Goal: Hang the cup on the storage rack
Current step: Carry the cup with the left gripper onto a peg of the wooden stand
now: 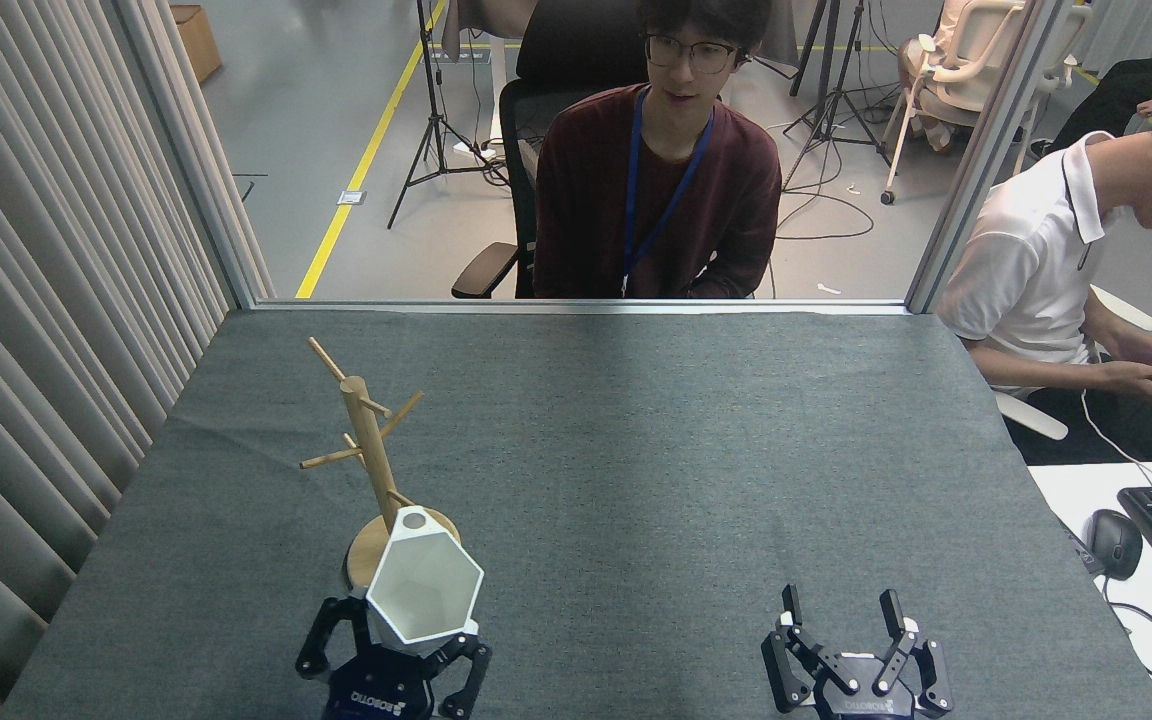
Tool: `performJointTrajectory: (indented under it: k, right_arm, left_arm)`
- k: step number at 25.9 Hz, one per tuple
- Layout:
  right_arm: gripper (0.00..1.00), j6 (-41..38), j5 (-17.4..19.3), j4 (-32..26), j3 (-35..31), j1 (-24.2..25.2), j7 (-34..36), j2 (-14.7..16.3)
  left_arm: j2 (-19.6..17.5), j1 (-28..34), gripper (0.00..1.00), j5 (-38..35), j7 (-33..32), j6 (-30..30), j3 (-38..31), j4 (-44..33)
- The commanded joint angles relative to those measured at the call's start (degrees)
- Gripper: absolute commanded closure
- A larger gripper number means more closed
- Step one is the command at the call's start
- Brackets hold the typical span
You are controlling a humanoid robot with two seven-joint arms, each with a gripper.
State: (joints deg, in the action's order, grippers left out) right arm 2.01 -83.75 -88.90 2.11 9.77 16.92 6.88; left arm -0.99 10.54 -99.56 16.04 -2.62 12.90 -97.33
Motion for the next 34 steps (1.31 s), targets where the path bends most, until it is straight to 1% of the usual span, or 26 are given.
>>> performJointTrajectory:
  k: [1,3,5,10,14,19,25,29,34]
  right_arm:
    - [0.02,0.0,-0.3,0.3,-0.4,1.5,1.0,0.3]
    - [0.02,0.0,-0.3,0.2,-0.3,1.5,1.0,0.4]
    - [0.02,0.0,-0.3,0.2,-0.2,1.4,1.0,0.4]
    - [0.02,0.0,-0.3,0.1,-0.1,0.9,1.0,0.5]
    - [0.02,0.0,-0.3,0.1,-0.1,0.8,1.0,0.4]
    - [0.02,0.0,-0.3,0.2,-0.2,0.8,1.0,0.6]
    - [0.02,0.1,-0.3,0.2,-0.2,0.6,1.0,0.5]
    - [0.02,0.2,-0.2,0.3,-0.3,0.4,1.0,0.5]
    - [0.02,0.3,0.0,0.2,-0.5,0.5,1.4,0.5]
  left_arm:
    - [-0.6,-0.3,0.75,-4.0,-0.6,-7.5,-2.9,2.7]
    - [-0.5,-1.8,0.76,-6.3,-0.7,-9.0,-6.0,4.7]
    - [-0.3,-3.4,0.76,-6.7,-0.8,-9.2,-8.9,5.9]
    - [-0.4,-10.2,0.78,-6.9,-1.4,-11.3,-12.3,12.5]
    - [-0.7,-13.2,0.78,-6.9,-1.6,-12.0,-12.6,15.9]
    - [-0.8,-14.1,0.78,-8.1,-1.5,-12.0,-12.5,17.2]
    - [-0.6,-15.2,0.77,-12.8,-1.5,-12.0,-12.5,17.6]
    - [-0.1,-16.5,0.77,-16.7,-1.4,-11.9,-12.4,20.0]
    - [0.3,-18.6,0.76,-18.4,-1.5,-11.9,-11.8,22.5]
